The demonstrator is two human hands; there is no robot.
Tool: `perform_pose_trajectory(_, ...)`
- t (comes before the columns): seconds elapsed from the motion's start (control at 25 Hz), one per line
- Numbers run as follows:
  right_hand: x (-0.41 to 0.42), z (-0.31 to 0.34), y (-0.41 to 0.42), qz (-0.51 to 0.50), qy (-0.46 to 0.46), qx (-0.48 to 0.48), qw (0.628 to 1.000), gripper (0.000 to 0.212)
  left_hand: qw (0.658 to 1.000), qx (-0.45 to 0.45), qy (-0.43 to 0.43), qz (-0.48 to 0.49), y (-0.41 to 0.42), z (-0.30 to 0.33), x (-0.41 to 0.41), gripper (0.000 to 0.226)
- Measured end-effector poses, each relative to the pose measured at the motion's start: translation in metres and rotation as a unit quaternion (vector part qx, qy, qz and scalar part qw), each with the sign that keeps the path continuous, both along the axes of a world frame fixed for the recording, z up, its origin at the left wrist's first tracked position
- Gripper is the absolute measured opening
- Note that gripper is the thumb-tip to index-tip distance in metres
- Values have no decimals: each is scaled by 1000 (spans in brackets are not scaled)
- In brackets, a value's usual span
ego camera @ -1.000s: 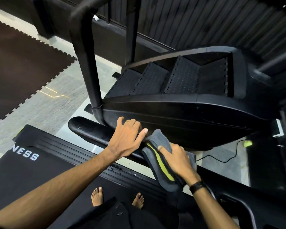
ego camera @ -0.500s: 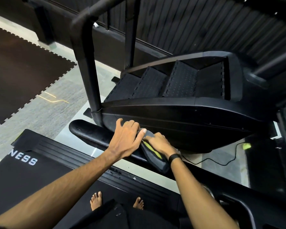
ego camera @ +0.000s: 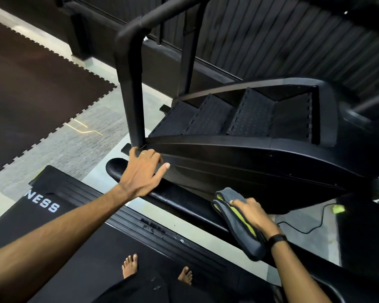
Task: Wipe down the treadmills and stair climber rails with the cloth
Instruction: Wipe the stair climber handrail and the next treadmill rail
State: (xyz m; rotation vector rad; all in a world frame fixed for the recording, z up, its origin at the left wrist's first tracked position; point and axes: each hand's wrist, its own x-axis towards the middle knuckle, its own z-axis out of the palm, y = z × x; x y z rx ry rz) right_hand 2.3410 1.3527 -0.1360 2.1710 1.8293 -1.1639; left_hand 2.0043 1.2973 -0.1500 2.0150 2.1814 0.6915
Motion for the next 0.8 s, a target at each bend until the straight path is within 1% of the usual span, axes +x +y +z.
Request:
perform_pose_trajectory(0.08, -25, -7, 17, 11, 8, -59, 998, 75, 1000, 12, 3, 6, 1, -3, 1, 36)
perform_pose_trajectory(0.12, -42, -8, 23, 26, 7, -84, 996, 78, 1000, 17, 6, -3, 1, -5, 1, 34)
perform_pose_trajectory(0.2, -75, -10, 27, 58, 13, -100, 993, 80, 999, 26, 0, -22, 2, -8, 2, 33)
perform_pose_trajectory(0.28, -98, -11, 18, 79, 23, -65, 995, 86, 999, 39, 4, -18, 2, -10, 1, 34)
perform_pose_trajectory(0.36, -104, -7, 1, 96, 17, 2, 995, 84, 999, 38, -1, -16, 0, -12, 0, 34)
perform_pose_trajectory(0.48, -79, -2, -29, 115, 31, 101, 988, 61, 999, 42, 2, -12, -1, -12, 1, 33)
perform_pose_trajectory(0.56, -56, -1, -38, 137, 21, 135, 981, 53, 999, 35, 3, -8, -1, -10, 0, 33)
perform_pose_trajectory(0.6, -44, 1, -36, 128, 14, 120, 984, 54, 999, 31, 1, -7, -1, -10, 0, 33)
perform_pose_trajectory(0.68, -32, 6, -20, 95, -4, 58, 994, 57, 1000, 30, -1, -4, -1, -9, 2, 34)
perform_pose_trajectory(0.72, -30, 6, -8, 82, -12, 7, 997, 55, 1000, 31, -3, -3, 0, -8, 1, 35)
perform_pose_trajectory(0.76, -36, 6, 5, 93, -19, -36, 995, 48, 1000, 28, -7, -4, 0, -6, 0, 35)
perform_pose_trajectory(0.8, -47, 1, 18, 102, -1, -70, 992, 38, 1000, 23, -11, -4, 0, -4, -1, 36)
